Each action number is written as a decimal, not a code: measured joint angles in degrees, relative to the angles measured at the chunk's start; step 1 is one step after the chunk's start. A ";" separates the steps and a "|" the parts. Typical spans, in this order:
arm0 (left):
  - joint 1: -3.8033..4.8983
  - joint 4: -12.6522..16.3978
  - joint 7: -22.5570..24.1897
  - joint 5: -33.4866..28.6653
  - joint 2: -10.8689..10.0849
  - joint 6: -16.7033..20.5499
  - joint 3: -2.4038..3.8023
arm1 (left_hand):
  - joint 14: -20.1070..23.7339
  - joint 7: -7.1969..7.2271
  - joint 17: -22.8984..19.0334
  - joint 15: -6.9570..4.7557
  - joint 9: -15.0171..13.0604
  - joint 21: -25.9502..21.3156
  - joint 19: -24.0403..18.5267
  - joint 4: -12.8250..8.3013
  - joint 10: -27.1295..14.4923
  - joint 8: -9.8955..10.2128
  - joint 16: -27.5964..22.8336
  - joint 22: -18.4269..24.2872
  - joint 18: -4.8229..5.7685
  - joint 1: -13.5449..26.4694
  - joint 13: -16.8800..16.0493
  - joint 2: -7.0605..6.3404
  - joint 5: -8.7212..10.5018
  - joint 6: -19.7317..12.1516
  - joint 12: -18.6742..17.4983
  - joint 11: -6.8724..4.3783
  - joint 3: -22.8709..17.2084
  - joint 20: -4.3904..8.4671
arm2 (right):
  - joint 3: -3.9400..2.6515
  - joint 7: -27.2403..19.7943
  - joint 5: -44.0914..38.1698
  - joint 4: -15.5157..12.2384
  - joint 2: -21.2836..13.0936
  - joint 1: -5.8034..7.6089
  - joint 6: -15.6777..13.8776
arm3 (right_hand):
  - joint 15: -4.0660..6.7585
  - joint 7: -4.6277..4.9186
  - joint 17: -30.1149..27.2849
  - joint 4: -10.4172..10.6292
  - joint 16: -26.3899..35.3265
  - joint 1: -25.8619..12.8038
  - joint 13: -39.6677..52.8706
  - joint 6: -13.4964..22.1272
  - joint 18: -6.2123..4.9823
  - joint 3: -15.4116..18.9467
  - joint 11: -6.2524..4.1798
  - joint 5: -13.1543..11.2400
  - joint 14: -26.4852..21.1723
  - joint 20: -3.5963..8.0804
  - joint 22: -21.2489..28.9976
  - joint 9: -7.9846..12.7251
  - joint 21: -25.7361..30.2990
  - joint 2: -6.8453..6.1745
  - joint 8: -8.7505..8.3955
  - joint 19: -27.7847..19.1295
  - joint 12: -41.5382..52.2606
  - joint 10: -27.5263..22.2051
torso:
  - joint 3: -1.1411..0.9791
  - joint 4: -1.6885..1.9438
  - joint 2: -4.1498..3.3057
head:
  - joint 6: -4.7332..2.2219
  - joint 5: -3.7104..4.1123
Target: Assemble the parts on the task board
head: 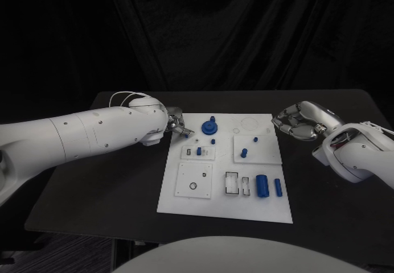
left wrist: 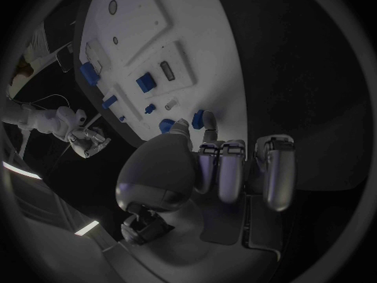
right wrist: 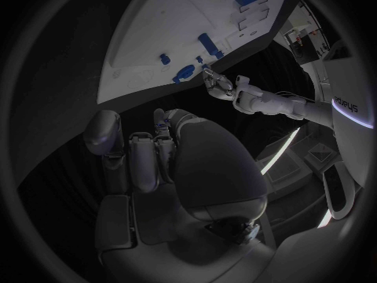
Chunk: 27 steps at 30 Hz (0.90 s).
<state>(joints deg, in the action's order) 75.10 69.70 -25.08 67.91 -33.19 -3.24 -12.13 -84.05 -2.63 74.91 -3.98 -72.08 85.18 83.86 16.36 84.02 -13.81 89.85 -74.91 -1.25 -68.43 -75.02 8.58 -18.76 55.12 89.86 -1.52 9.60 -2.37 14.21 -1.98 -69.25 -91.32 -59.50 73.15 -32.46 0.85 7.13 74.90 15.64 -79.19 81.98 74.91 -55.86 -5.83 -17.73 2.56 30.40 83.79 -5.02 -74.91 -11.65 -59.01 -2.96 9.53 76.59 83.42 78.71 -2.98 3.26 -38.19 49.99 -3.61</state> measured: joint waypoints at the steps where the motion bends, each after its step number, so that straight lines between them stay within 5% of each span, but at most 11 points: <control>1: -0.01 -0.03 0.00 0.00 0.03 -0.01 0.00 | 0.00 0.17 0.00 0.00 0.00 0.00 0.00 0.00 -0.01 0.00 0.00 0.00 0.00 -0.25 -0.03 -0.01 -0.06 0.17 0.00 0.00 0.00 0.00 | 0.00 -0.01 0.00 -0.02 0.00 0.00 0.00 | 0.00 0.00 0.00 0.00 0.00 0.00 0.00 0.00 0.00 0.00 0.00 0.00 0.00 0.00 0.00 0.00 0.00 0.00 0.00 0.00 0.00 0.00 | 0.00 0.01 0.00 | 0.00 0.00; 8: -0.14 -0.19 -0.01 0.01 0.12 -0.03 0.00 | 0.00 0.17 0.00 0.00 0.41 -0.23 0.00 -0.03 -0.10 0.88 0.00 0.00 0.00 -1.11 -0.07 -0.23 -2.86 0.17 0.04 0.10 -0.94 0.00 | 0.00 -0.09 0.00 -0.10 0.00 0.00 -0.01 | 0.00 -0.21 0.00 -0.16 0.00 0.00 0.00 -0.21 0.00 -0.16 0.00 0.85 0.00 0.00 0.00 0.00 0.00 0.00 0.00 0.00 0.00 0.00 | 0.01 0.02 -0.01 | 0.00 -0.03; 22: -0.31 -0.26 -0.11 0.01 0.16 -0.13 0.00 | 0.00 0.37 0.00 0.00 0.75 -0.23 0.00 0.00 -0.11 2.00 0.00 0.00 0.00 -3.21 -0.03 -1.87 -12.92 0.37 0.06 0.11 -4.92 0.00 | 0.00 -0.10 -0.01 -0.08 0.00 0.00 0.04 | 0.00 -0.20 0.00 -0.14 0.00 0.00 0.00 -0.21 0.00 -0.18 0.00 1.10 0.00 0.00 0.01 0.00 0.00 0.00 0.00 0.00 0.00 0.00 | 0.02 0.01 -0.01 | 0.00 -0.07; 25: -0.35 -0.26 -0.11 0.01 0.16 -0.14 0.00 | 0.00 0.37 0.00 0.00 0.75 -0.23 0.00 0.00 -0.11 2.28 0.00 0.00 0.00 -3.98 -0.02 -2.64 -16.61 0.37 0.05 0.11 -6.66 0.00 | 0.00 -0.10 -0.01 -0.06 0.02 0.00 0.05 | 0.00 -0.20 0.00 0.00 0.00 0.00 0.00 -0.21 0.00 -0.31 0.00 1.25 0.00 0.00 0.01 0.00 0.00 0.00 0.00 0.00 0.00 0.00 | 0.02 0.01 -0.01 | 0.00 -0.07; 27: -0.37 -0.26 -0.07 0.01 0.15 -0.14 0.00 | 0.00 0.58 0.00 0.00 0.75 -0.23 0.00 -0.02 -0.11 2.28 0.00 0.00 0.00 -4.04 -0.02 -2.70 -17.04 0.58 0.05 0.11 -7.15 0.00 | 0.00 -0.10 -0.01 -0.05 0.03 0.00 0.05 | 0.00 -0.20 0.00 0.00 0.00 0.00 0.00 -0.21 0.00 -0.31 0.00 1.25 0.00 0.00 0.01 0.00 0.00 0.00 0.00 0.00 0.00 0.00 | 0.02 0.01 -0.01 | 0.00 -0.07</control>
<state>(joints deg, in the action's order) 74.73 69.45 -25.15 67.92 -33.04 -3.38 -12.13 -84.05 -2.05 74.90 -3.98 -71.33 84.95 83.86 16.34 83.91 -11.53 89.85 -74.91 -1.25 -72.47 -75.03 5.88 -35.81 55.70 89.92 -1.41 2.44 -2.37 14.21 -2.08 -69.26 -91.38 -59.47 73.14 -32.40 0.85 6.92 74.90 15.64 -79.18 81.98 74.91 -56.07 -5.84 -18.04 2.56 31.65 83.79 -5.02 -74.90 -11.66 -59.01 -2.96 9.53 76.59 83.42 78.71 -2.96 3.27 -38.20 49.99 -3.68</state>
